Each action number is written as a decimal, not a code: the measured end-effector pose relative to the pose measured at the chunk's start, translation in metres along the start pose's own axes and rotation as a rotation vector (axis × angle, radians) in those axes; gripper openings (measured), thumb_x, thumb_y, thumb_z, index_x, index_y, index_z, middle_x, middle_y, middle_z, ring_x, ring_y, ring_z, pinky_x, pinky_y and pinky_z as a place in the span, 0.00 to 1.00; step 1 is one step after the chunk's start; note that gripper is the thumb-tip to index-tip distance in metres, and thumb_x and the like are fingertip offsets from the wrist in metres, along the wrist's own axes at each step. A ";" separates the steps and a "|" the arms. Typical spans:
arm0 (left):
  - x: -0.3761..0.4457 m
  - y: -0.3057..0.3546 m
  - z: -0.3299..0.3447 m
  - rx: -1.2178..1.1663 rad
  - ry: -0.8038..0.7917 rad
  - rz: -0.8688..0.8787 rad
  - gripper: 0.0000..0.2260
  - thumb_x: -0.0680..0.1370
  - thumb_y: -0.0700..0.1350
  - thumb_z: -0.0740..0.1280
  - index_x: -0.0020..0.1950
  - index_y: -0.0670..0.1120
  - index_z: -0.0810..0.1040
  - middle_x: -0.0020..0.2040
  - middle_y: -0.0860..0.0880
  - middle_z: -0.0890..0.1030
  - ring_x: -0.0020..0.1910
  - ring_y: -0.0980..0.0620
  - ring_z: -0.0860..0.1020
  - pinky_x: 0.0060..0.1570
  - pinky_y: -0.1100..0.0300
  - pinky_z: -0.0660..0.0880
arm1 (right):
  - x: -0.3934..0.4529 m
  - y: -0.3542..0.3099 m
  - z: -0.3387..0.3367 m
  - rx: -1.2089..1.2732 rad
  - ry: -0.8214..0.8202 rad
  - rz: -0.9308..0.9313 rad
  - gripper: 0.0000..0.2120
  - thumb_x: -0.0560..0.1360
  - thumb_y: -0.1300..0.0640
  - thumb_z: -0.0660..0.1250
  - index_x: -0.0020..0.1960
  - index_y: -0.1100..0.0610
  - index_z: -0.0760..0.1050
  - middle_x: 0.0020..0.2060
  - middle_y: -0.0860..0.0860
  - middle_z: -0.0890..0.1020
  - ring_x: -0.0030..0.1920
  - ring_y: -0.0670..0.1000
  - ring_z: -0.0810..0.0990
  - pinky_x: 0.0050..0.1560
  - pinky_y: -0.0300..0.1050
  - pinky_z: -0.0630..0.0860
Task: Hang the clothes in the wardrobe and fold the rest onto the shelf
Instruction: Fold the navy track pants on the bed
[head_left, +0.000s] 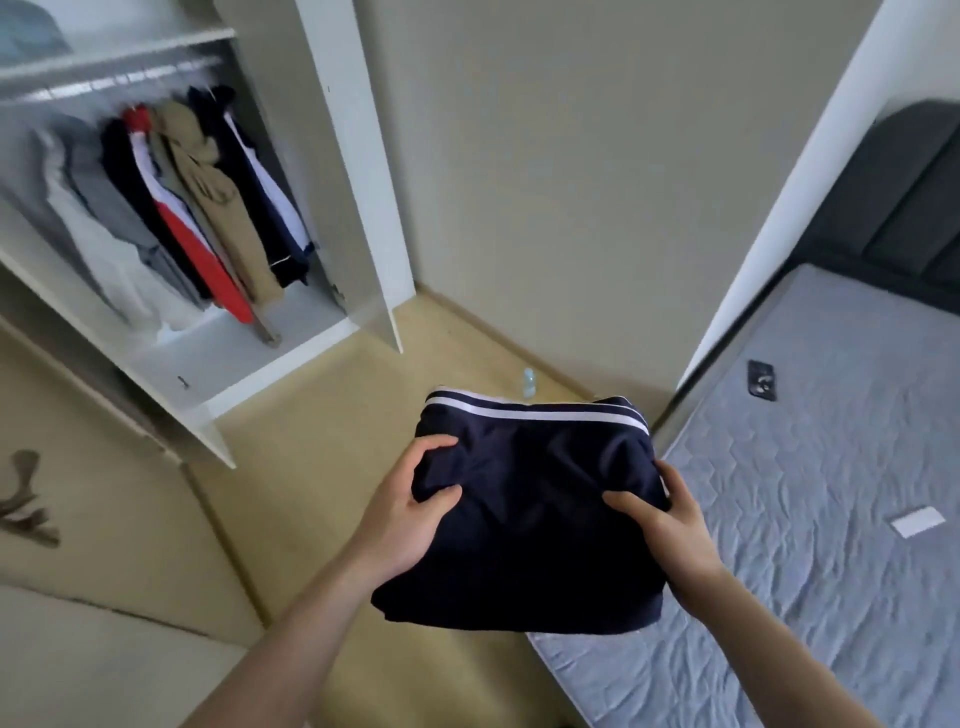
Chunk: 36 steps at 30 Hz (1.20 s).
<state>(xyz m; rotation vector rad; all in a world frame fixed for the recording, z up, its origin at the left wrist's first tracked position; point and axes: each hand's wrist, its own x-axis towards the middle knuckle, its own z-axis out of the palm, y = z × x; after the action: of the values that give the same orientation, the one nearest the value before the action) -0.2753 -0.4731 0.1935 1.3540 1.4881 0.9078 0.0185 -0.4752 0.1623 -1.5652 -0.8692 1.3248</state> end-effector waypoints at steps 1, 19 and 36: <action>0.005 0.002 -0.016 -0.010 0.030 0.002 0.21 0.78 0.37 0.70 0.64 0.58 0.76 0.57 0.56 0.84 0.57 0.53 0.82 0.63 0.45 0.77 | 0.008 -0.012 0.015 -0.013 -0.024 -0.017 0.29 0.71 0.58 0.79 0.68 0.45 0.72 0.56 0.48 0.84 0.54 0.50 0.84 0.53 0.48 0.79; 0.228 0.065 -0.237 0.012 0.440 0.077 0.19 0.77 0.37 0.72 0.62 0.59 0.78 0.59 0.59 0.81 0.55 0.64 0.80 0.51 0.66 0.77 | 0.252 -0.205 0.277 -0.026 -0.381 -0.178 0.28 0.67 0.53 0.81 0.64 0.43 0.76 0.52 0.45 0.87 0.52 0.50 0.87 0.57 0.56 0.82; 0.397 0.125 -0.431 0.032 0.685 0.178 0.19 0.77 0.37 0.72 0.63 0.56 0.78 0.56 0.56 0.82 0.51 0.65 0.81 0.44 0.74 0.76 | 0.402 -0.391 0.503 -0.023 -0.623 -0.352 0.23 0.71 0.58 0.77 0.64 0.47 0.76 0.53 0.48 0.86 0.49 0.50 0.87 0.49 0.47 0.82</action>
<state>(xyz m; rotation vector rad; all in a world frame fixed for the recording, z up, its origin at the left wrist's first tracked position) -0.6389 -0.0416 0.3943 1.2720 1.9038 1.5762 -0.3892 0.1266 0.3595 -0.9462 -1.4662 1.5541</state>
